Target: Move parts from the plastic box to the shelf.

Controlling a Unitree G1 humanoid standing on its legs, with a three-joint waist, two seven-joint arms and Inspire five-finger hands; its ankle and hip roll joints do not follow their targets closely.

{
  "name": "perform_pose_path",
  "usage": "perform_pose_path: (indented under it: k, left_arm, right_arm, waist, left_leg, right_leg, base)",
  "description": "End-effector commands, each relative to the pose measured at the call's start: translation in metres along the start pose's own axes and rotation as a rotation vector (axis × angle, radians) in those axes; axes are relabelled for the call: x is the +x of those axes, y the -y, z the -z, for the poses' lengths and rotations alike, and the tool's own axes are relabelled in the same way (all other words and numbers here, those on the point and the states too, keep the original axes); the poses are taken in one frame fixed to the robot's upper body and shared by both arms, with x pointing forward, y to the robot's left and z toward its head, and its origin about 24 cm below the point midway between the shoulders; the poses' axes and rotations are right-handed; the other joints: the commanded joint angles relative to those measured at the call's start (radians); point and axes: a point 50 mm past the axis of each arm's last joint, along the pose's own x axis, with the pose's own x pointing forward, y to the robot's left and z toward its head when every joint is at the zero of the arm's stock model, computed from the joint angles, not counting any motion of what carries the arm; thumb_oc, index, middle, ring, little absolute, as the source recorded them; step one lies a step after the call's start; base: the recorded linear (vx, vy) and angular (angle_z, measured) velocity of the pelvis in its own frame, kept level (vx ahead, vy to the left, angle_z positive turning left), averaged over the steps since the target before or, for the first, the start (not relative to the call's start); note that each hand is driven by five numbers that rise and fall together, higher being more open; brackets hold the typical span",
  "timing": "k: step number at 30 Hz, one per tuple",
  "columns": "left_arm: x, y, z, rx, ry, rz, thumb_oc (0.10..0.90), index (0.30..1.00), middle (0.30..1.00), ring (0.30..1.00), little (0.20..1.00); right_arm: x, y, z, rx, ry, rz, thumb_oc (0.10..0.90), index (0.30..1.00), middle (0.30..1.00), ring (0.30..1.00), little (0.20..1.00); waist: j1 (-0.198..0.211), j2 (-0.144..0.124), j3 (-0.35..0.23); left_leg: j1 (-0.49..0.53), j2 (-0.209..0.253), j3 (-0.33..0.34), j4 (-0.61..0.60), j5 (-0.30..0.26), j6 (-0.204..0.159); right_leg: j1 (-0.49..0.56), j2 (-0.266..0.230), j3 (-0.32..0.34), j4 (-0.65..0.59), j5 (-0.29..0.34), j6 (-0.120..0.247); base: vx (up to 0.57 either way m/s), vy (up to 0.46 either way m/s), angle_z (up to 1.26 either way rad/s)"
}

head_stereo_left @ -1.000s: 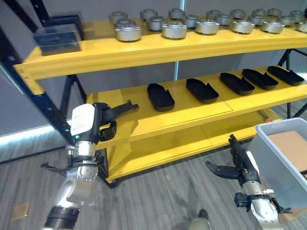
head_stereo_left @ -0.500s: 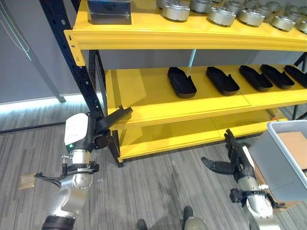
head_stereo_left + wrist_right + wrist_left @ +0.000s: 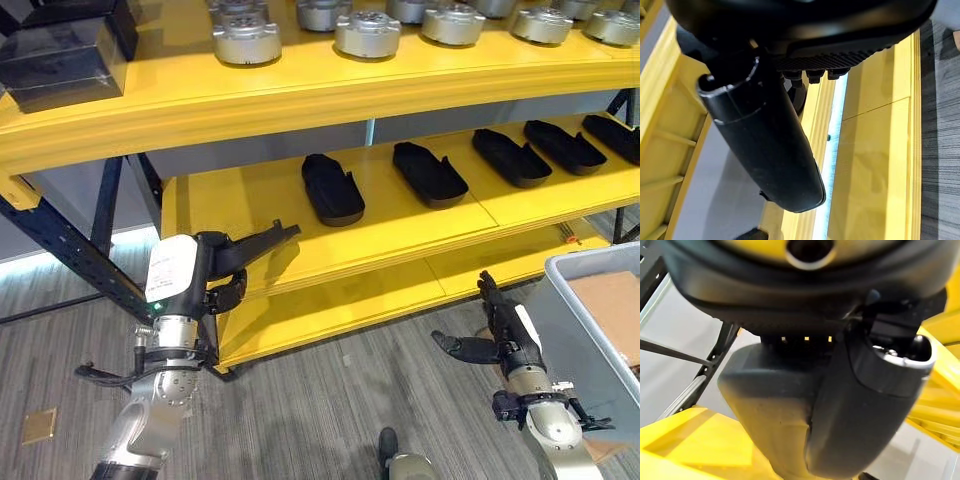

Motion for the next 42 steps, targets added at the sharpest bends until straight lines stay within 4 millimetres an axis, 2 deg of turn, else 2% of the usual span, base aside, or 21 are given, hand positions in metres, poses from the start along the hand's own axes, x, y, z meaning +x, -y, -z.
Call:
perform_pose_path:
  k: [1,3,4,5,6,7,8,9,10,11,12,13,15,16,18,21,22,24,27,31,42]
  left_arm:
    - [0.034,-0.061,-0.033,-0.03,0.197,-0.335,0.4,0.3,0.3,0.3,0.3]
    - [0.033,-0.061,-0.031,-0.038,0.188,-0.34,0.4,0.3,0.3,0.3,0.3]
    - [0.033,-0.06,-0.031,-0.051,0.185,-0.337,0.4,0.3,0.3,0.3,0.3]
    - [0.033,-0.06,-0.031,-0.052,0.185,-0.337,0.4,0.3,0.3,0.3,0.3]
    - [0.031,-0.059,-0.032,-0.057,0.188,-0.332,0.4,0.3,0.3,0.3,0.3]
    - [0.03,-0.06,-0.032,-0.056,0.189,-0.332,0.4,0.3,0.3,0.3,0.3]
    - [0.029,-0.06,-0.033,-0.063,0.192,-0.329,0.4,0.3,0.3,0.3,0.3]
    - [0.03,-0.06,-0.033,-0.063,0.193,-0.33,0.4,0.3,0.3,0.3,0.3]
    - [0.031,-0.06,-0.036,-0.074,0.204,-0.325,0.4,0.3,0.3,0.3,0.3]
    - [0.031,-0.06,-0.039,-0.085,0.218,-0.318,0.4,0.3,0.3,0.3,0.3]
    - [0.03,-0.06,-0.038,-0.09,0.215,-0.318,0.4,0.3,0.3,0.3,0.3]
    - [0.027,-0.06,-0.034,-0.089,0.194,-0.32,0.4,0.3,0.3,0.3,0.3]
    - [0.025,-0.061,-0.031,-0.084,0.181,-0.325,0.4,0.3,0.3,0.3,0.3]
    - [0.024,-0.06,-0.03,-0.078,0.179,-0.322,0.4,0.3,0.3,0.3,0.3]
    - [0.023,-0.06,-0.027,-0.072,0.166,-0.319,0.4,0.3,0.3,0.3,0.3]
    - [0.021,-0.056,-0.024,-0.074,0.147,-0.304,0.4,0.3,0.3,0.3,0.3]
    - [0.018,-0.055,-0.021,-0.063,0.14,-0.286,0.4,0.3,0.3,0.3,0.3]
    - [0.018,-0.054,-0.021,-0.063,0.14,-0.285,0.4,0.3,0.3,0.3,0.3]
    - [0.017,-0.054,-0.019,-0.048,0.129,-0.273,0.4,0.3,0.3,0.3,0.3]
    - [0.017,-0.056,-0.016,-0.035,0.12,-0.278,0.4,0.3,0.3,0.3,0.3]
    - [0.014,-0.059,-0.013,-0.017,0.104,-0.283,0.4,0.3,0.3,0.3,0.3]
  right_arm:
    - [0.012,0.002,-0.053,0.001,0.288,0.015,0.9,1.0,1.0,1.0,1.0]
    - [0.013,0.001,-0.054,0.0,0.294,0.011,0.9,1.0,1.0,1.0,1.0]
    - [0.014,0.002,-0.056,0.003,0.305,0.009,0.9,1.0,1.0,1.0,1.0]
    - [0.014,0.002,-0.056,0.003,0.305,0.01,0.9,1.0,1.0,1.0,1.0]
    - [0.014,0.003,-0.057,0.004,0.312,0.004,0.9,1.0,1.0,1.0,1.0]
    - [0.015,0.003,-0.059,0.007,0.318,0.0,0.9,1.0,1.0,1.0,1.0]
    - [0.016,0.004,-0.06,0.009,0.324,-0.001,0.9,1.0,1.0,1.0,1.0]
    - [0.016,0.004,-0.06,0.009,0.325,0.0,0.9,1.0,1.0,1.0,1.0]
    - [0.016,0.006,-0.063,-0.003,0.337,0.007,0.9,1.0,1.0,1.0,1.0]
    - [0.017,0.009,-0.063,-0.017,0.338,0.015,0.9,1.0,1.0,1.0,1.0]
    - [0.018,0.009,-0.064,-0.019,0.339,0.018,0.9,1.0,1.0,1.0,1.0]
    - [0.022,0.009,-0.064,-0.017,0.339,0.018,0.9,1.0,1.0,1.0,1.0]
    - [0.022,0.009,-0.063,-0.021,0.333,0.016,0.9,1.0,1.0,1.0,1.0]
    - [0.022,0.009,-0.061,-0.023,0.325,0.015,0.9,1.0,1.0,1.0,1.0]
    - [0.021,0.01,-0.058,-0.031,0.31,0.017,0.9,1.0,1.0,1.0,1.0]
    - [0.018,0.011,-0.051,-0.027,0.281,0.027,0.9,1.0,1.0,1.0,1.0]
    - [0.011,0.012,-0.043,-0.023,0.249,0.033,0.9,1.0,1.0,1.0,1.0]
    - [0.011,0.012,-0.043,-0.023,0.247,0.033,0.9,1.0,1.0,1.0,1.0]
    - [0.005,0.014,-0.034,-0.011,0.208,0.055,0.9,1.0,1.0,1.0,1.0]
    - [0.0,0.016,-0.028,-0.024,0.178,0.075,0.9,1.0,1.0,1.0,1.0]
    - [0.0,0.017,-0.026,-0.048,0.163,0.087,0.9,1.0,1.0,1.0,1.0]
  waist:
    - [0.018,-0.002,-0.055]
    - [0.022,-0.002,-0.054]
    - [0.031,-0.01,-0.045]
    - [0.03,-0.008,-0.046]
    - [0.045,-0.009,-0.042]
    - [0.059,-0.015,-0.042]
    - [0.071,-0.024,-0.038]
    - [0.069,-0.025,-0.038]
    - [0.088,-0.044,-0.019]
    - [0.105,-0.068,0.007]
    - [0.12,-0.079,0.019]
    - [0.147,-0.087,0.029]
    - [0.149,-0.087,0.021]
    - [0.15,-0.088,0.014]
    - [0.156,-0.079,0.012]
    - [0.153,-0.071,0.016]
    - [0.139,-0.057,-0.009]
    - [0.143,-0.058,-0.009]
    - [0.129,-0.064,-0.022]
    - [0.123,-0.068,-0.029]
    - [0.124,-0.081,-0.04]
  left_leg:
    - [0.106,0.088,0.026,-0.008,-0.071,0.031]
    - [0.104,0.099,0.03,0.011,-0.073,0.032]
    - [0.077,0.122,0.022,0.085,-0.057,0.033]
    - [0.07,0.127,0.018,0.094,-0.059,0.031]
    - [0.027,0.153,-0.004,0.175,0.028,0.028]
    - [-0.009,0.159,-0.028,0.232,0.093,0.031]
    - [-0.055,0.16,-0.048,0.303,0.14,0.037]
    - [-0.064,0.16,-0.053,0.308,0.143,0.037]
    - [-0.129,0.157,-0.067,0.409,0.183,0.049]
    - [-0.212,0.096,-0.101,0.533,0.141,0.065]
    - [-0.26,0.011,-0.125,0.55,0.086,0.072]
    - [-0.345,-0.115,-0.141,0.514,-0.048,0.096]
    - [-0.365,-0.081,-0.131,0.392,-0.036,0.097]
    - [-0.352,-0.064,-0.131,0.329,-0.01,0.088]
    - [-0.355,-0.014,-0.155,0.222,0.077,0.06]
    - [-0.332,0.014,-0.132,0.188,0.109,0.044]
    - [-0.277,0.02,-0.08,0.156,0.088,0.043]
    - [-0.271,0.019,-0.076,0.15,0.089,0.044]
    - [-0.237,0.003,-0.02,0.19,0.035,0.058]
    - [-0.214,-0.021,0.019,0.221,-0.012,0.075]
    - [-0.221,-0.056,0.02,0.303,-0.085,0.11]
  right_leg:
    - [-0.134,-0.109,0.022,0.214,-0.096,0.1]
    - [-0.135,-0.095,0.023,0.223,-0.118,0.088]
    - [-0.118,-0.065,0.027,0.215,-0.148,0.063]
    - [-0.116,-0.062,0.022,0.21,-0.145,0.06]
    - [-0.08,-0.021,0.014,0.185,-0.17,0.031]
    - [-0.05,0.004,0.013,0.146,-0.168,0.004]
    - [-0.021,0.024,0.011,0.104,-0.169,-0.02]
    - [-0.021,0.025,0.008,0.096,-0.161,-0.023]
    - [0.011,0.038,0.006,0.066,-0.168,-0.046]
    - [0.058,0.059,0.001,0.012,-0.167,-0.079]
    - [0.07,0.054,0.002,-0.008,-0.161,-0.074]
    - [0.083,0.057,0.01,-0.022,-0.159,-0.06]
    - [0.086,0.06,0.012,-0.024,-0.161,-0.042]
    - [0.095,0.06,0.019,-0.028,-0.16,-0.042]
    - [0.124,0.064,0.026,-0.022,-0.178,-0.038]
    - [0.147,0.066,0.018,-0.014,-0.191,-0.037]
    - [0.162,0.059,0.004,-0.009,-0.197,-0.024]
    - [0.163,0.058,0.007,-0.01,-0.196,-0.022]
    - [0.189,0.023,0.013,-0.006,-0.189,-0.002]
    - [0.203,-0.017,0.021,-0.003,-0.18,0.024]
    - [0.198,-0.064,0.021,0.045,-0.181,0.052]
  base:
    - [0.08,-0.143,0.08]
    - [0.09,-0.171,0.02]
    - [0.07,-0.17,-0.02]
    - [0.16,-0.34,0.04]
    - [0.14,-0.291,0.06]
    - [0.18,-0.402,0.04]
    - [0.07,-0.236,-0.05]
    - [0.04,-0.27,-0.12]
    - [0.04,-0.33,-0.04]
    - [0.06,-0.343,0.28]
    - [0.12,-0.228,0.33]
    - [0.11,-0.052,0.27]
    - [0.17,0.004,-0.05]
    - [0.21,0.085,-0.17]
    - [0.21,0.071,-0.25]
    - [0.14,0.081,-0.41]
    - [0.14,0.13,-0.52]
    - [0.12,0.122,-0.47]
    - [0.12,0.202,-0.23]
    - [0.06,0.181,-0.05]
    - [0.01,0.107,0.02]
